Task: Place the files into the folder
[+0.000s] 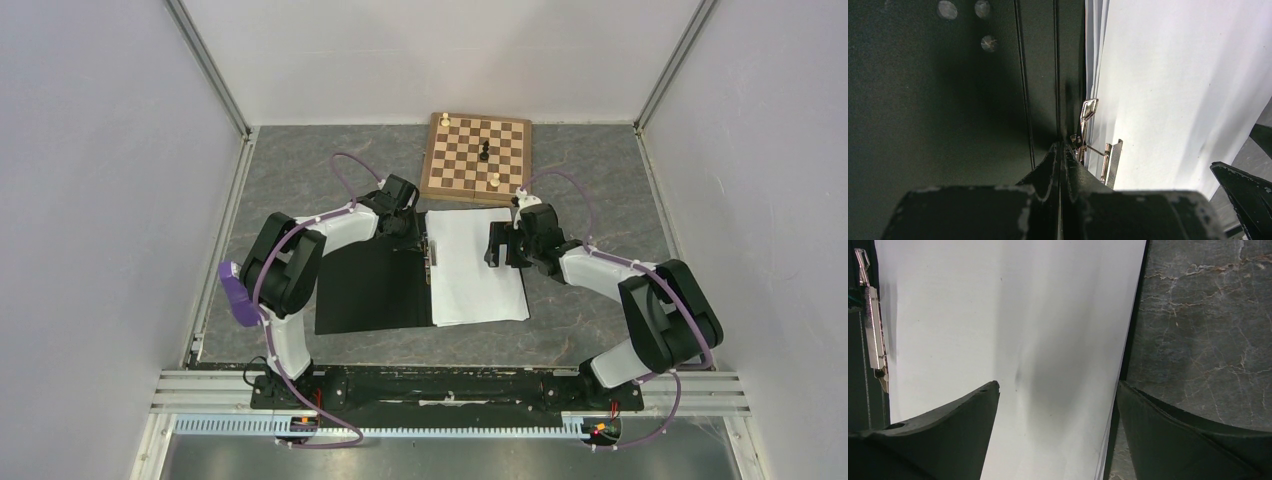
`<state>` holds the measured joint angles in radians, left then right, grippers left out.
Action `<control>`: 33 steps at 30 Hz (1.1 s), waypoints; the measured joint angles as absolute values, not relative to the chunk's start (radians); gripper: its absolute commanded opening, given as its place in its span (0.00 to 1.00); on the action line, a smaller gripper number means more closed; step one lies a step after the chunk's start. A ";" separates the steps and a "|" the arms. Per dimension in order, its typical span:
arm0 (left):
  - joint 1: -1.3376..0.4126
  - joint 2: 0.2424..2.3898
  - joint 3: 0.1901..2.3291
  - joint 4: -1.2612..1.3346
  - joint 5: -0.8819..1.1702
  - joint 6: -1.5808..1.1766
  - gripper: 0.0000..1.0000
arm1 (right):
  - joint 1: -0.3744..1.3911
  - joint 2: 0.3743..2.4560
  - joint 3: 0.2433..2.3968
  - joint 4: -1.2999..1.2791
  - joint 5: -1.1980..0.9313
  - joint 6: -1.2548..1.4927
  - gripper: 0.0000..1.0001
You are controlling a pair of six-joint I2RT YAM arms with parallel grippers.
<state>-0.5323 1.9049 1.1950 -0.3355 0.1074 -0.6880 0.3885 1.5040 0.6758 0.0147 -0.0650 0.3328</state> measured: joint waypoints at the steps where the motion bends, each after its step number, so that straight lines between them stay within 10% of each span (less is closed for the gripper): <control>1: -0.533 1.905 1.195 -0.336 0.107 -0.687 0.02 | 0.389 1.505 0.675 0.018 -0.067 0.333 0.90; 33: -0.544 1.907 1.198 -0.335 0.107 -0.673 0.02 | 0.417 1.526 0.686 0.033 -0.022 0.315 0.90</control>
<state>-0.5442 1.9068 1.1976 -0.3351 0.1066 -0.6727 0.4171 1.5265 0.6861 0.0334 -0.0219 0.3145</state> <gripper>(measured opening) 0.032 0.901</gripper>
